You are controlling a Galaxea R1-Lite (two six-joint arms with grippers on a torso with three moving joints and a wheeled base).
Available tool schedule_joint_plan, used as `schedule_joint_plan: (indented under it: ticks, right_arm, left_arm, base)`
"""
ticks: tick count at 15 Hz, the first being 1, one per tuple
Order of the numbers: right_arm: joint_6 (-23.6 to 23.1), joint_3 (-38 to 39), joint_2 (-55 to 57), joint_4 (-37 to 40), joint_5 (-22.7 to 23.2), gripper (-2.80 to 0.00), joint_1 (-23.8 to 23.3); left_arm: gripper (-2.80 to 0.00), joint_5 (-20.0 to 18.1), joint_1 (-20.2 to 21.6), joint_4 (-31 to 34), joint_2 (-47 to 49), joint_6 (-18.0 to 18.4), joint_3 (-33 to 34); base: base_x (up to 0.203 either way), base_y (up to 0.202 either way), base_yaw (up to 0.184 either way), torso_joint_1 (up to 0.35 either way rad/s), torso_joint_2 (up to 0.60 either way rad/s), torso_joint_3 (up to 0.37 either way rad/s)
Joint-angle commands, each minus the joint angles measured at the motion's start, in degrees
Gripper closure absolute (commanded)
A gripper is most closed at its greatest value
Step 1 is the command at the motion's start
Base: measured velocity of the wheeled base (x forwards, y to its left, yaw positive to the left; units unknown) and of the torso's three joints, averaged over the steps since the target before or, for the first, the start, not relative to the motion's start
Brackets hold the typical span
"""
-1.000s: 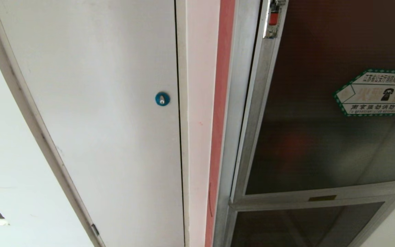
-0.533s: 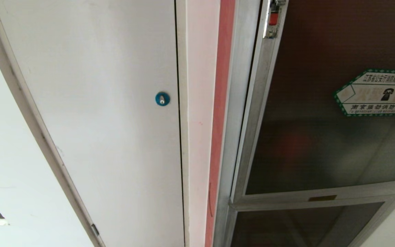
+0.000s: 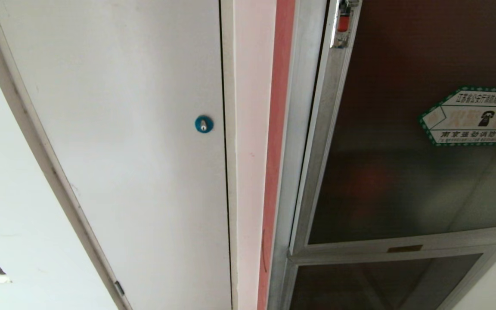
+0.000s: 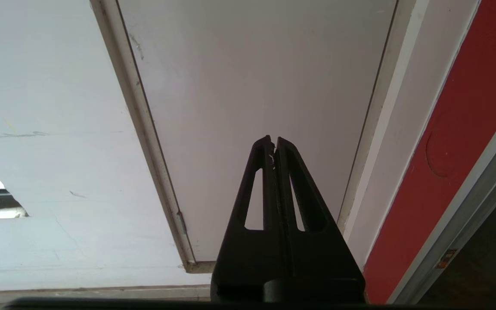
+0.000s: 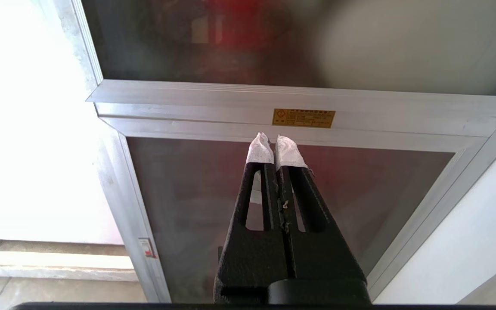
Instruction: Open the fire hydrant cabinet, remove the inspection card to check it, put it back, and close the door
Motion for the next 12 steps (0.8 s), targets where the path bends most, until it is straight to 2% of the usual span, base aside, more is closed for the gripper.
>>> schedule_joint_plan:
  ticks: [1,7,9,12]
  right_arm:
    - [0.04,-0.01,-0.01,0.00,0.01,0.00,0.02]
    - [0.06,-0.01,-0.01,0.00,0.01,0.00,0.02]
    - [0.12,-0.01,-0.01,0.00,0.01,0.00,0.02]
    - [0.06,-0.01,-0.01,0.00,0.01,0.00,0.02]
  left_arm:
    - [0.00,-0.02,0.02,-0.03,0.07,0.00,0.44]
    - [0.00,0.86,0.02,0.05,0.07,-0.26,0.39]
    - [0.00,0.90,0.02,-0.85,0.07,1.59,-0.04]
    - [0.00,0.13,0.07,-0.64,2.25,1.69,-5.04]
  base:
    - [0.000,0.000,0.000,0.000,0.00,0.000]
    - [0.000,0.000,0.000,0.000,0.00,0.000]
    - [0.000,0.000,0.000,0.000,0.00,0.000]
    - [0.000,0.000,0.000,0.000,0.00,0.000]
